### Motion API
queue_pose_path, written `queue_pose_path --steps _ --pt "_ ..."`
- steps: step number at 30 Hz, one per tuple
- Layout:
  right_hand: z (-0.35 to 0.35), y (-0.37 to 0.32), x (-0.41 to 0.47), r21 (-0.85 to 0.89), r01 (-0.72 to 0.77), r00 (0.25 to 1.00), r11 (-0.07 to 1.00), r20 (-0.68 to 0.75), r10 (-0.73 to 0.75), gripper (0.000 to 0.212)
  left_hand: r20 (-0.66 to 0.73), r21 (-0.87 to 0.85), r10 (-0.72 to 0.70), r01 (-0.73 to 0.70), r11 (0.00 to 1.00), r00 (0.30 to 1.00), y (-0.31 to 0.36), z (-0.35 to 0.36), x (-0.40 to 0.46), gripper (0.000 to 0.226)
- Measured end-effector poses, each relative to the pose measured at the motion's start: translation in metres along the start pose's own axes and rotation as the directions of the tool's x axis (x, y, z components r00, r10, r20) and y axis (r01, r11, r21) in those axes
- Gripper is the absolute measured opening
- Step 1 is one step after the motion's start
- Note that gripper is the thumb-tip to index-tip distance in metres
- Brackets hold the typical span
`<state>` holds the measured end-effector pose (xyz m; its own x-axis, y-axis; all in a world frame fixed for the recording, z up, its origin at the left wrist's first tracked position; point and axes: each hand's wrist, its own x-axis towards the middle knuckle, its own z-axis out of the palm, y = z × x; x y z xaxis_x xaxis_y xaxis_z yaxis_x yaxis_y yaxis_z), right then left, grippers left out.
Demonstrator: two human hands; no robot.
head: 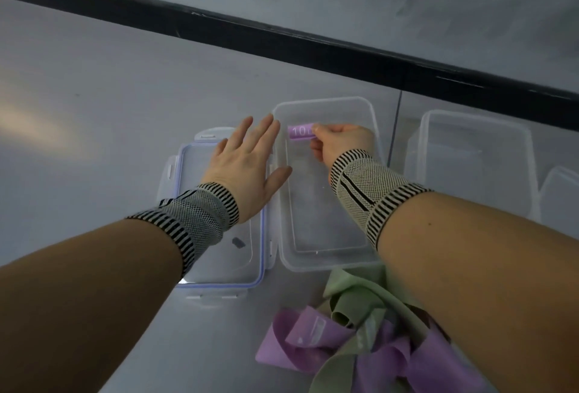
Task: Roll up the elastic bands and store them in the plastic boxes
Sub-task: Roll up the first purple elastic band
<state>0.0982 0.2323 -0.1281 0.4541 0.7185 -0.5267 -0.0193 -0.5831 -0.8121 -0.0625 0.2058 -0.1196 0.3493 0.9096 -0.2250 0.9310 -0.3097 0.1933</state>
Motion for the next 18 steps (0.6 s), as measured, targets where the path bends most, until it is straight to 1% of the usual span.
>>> queue_pose_path --steps 3,5,7,10,14,18 --pt "0.010 0.007 0.010 -0.075 0.011 1.000 0.997 0.009 -0.011 0.024 -0.014 -0.001 0.024 -0.024 1.000 1.000 -0.002 0.004 0.002 0.076" --pt "0.014 0.010 0.014 -0.157 0.040 0.999 0.987 0.010 -0.039 0.019 -0.029 -0.023 0.023 -0.024 0.999 0.999 -0.001 0.007 0.002 0.076" --pt "0.015 0.011 0.018 -0.246 0.073 0.996 0.967 -0.022 -0.081 0.014 -0.054 -0.062 0.020 -0.023 0.998 0.998 0.002 0.009 0.001 0.075" --pt "0.015 0.012 0.023 -0.337 0.101 0.989 0.936 -0.066 -0.131 0.019 -0.077 -0.098 0.020 -0.028 0.995 0.997 0.002 0.012 0.000 0.074" --pt "0.020 0.010 0.021 -0.517 0.150 0.975 0.842 -0.062 -0.212 0.023 -0.072 -0.113 0.024 -0.032 0.993 0.997 0.002 0.013 0.001 0.074" --pt "0.020 0.009 0.017 -0.572 0.144 0.976 0.808 -0.055 -0.213 0.027 -0.059 -0.113 0.020 -0.026 0.993 0.998 0.002 0.013 0.003 0.073"
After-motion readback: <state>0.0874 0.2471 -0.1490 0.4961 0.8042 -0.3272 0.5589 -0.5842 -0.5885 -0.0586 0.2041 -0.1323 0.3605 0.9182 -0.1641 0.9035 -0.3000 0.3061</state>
